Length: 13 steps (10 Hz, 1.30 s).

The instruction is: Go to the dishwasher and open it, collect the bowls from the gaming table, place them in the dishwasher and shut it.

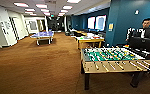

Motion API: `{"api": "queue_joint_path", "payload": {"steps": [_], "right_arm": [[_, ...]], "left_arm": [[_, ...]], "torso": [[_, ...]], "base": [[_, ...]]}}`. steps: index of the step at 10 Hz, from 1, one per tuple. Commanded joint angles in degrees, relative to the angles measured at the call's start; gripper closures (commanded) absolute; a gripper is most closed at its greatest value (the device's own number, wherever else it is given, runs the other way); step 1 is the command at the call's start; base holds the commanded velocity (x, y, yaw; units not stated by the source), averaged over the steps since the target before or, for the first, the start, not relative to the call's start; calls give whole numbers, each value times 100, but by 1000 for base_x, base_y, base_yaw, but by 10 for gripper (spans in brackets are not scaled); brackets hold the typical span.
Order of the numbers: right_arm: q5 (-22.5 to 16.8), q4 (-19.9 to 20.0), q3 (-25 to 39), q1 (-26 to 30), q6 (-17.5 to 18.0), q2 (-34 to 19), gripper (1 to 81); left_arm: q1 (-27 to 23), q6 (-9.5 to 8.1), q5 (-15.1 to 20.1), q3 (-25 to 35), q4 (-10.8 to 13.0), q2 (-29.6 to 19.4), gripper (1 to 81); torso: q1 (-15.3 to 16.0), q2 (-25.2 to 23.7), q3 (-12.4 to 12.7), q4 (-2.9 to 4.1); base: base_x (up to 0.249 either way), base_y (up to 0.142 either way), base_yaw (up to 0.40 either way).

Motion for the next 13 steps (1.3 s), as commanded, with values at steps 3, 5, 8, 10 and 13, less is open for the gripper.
{"api": "queue_joint_path", "payload": {"steps": [3,5,8,10,13], "right_arm": [[-264,-53,2,274,-23,9,10],[-264,-53,2,274,-23,18,10],[-264,-35,-7,274,-15,9,10],[-264,-18,11,283,-14,18,10],[-290,-44,-16,292,-23,18,10]], "left_arm": [[-266,-30,261,-12,-10,-26,10],[-266,-57,261,-12,-106,-26,10],[-266,-48,278,-12,-168,-26,10],[-266,-57,269,-12,-221,-43,10],[-266,-57,261,-12,-256,-52,10]], "torso": [[-2,0,0,0],[-2,0,0,0],[-2,0,0,0],[-4,0,0,0],[-4,0,0,0]], "base": [[-26,-155,-64],[0,0,0],[0,0,0],[0,0,0],[0,0,0]]}}
